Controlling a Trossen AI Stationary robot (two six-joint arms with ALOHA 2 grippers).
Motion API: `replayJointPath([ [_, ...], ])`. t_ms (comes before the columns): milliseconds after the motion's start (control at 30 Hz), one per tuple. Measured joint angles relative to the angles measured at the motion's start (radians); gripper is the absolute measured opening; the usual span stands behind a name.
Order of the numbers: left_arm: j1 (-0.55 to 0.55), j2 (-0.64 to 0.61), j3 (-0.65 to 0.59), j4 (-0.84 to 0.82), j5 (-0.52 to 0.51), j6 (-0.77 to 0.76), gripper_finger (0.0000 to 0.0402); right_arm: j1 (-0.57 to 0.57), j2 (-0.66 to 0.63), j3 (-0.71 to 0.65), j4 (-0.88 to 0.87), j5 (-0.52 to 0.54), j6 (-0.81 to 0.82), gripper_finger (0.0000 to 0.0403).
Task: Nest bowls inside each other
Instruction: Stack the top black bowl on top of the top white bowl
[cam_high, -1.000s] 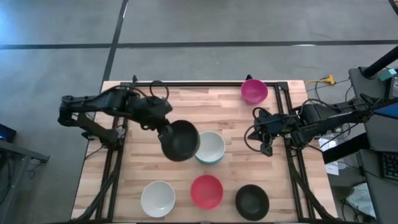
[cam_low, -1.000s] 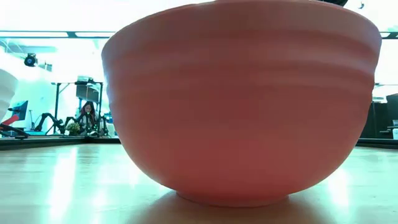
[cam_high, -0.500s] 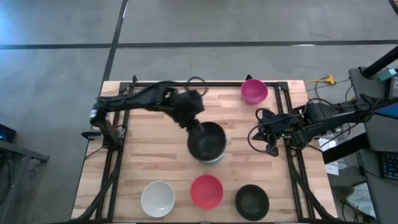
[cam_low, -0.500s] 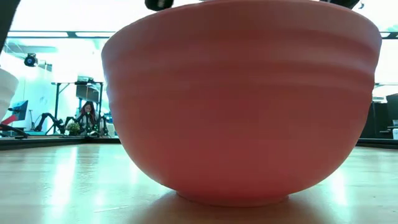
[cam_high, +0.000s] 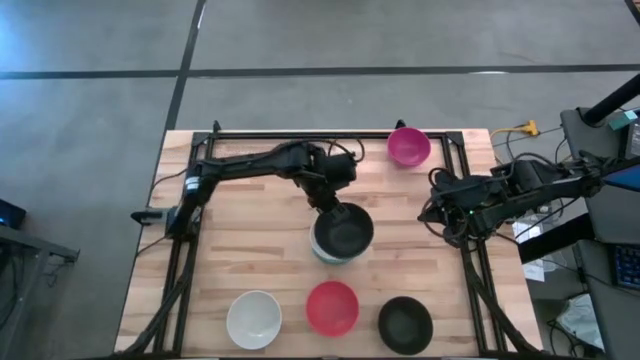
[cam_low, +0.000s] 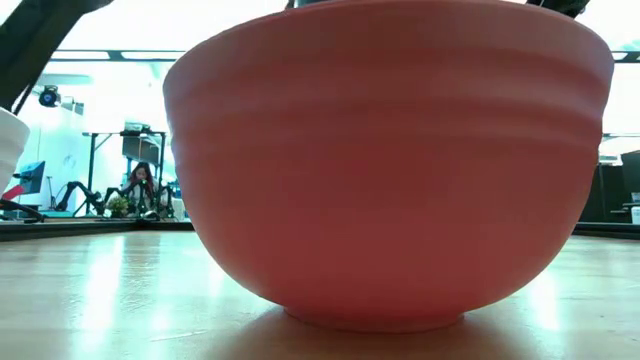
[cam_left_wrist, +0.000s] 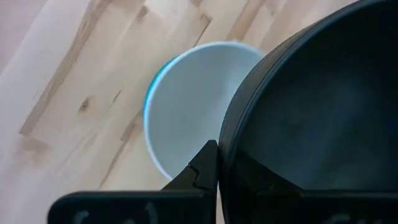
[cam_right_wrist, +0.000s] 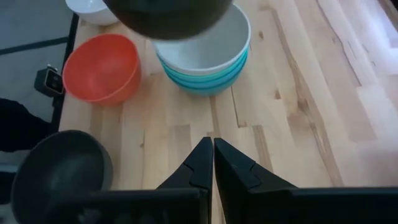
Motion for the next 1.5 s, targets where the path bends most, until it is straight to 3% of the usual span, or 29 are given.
replayJointPath([
  [300,0.006,0.049,-0.015,-0.005,-0.075,0.03,0.0,0.0,-0.02,0.0,-0.001,0.0,0.0,0.0009],
  [767,0.011,0.048,-0.152,0.061,-0.078,0.047,0.0,0.0,-0.019,-0.001,-0.001,0.0,0.0,0.0009],
  [1233,0.011,0.046,-0.215,0.111,-0.076,0.094,0.0001,0.0,-0.019,-0.001,-0.001,0.001,0.008,0.0009],
  [1500,0.011,0.041,-0.216,0.106,-0.071,0.128,0.0064,0.0,-0.019,0.0,-0.001,0.001,0.016,0.0009],
])
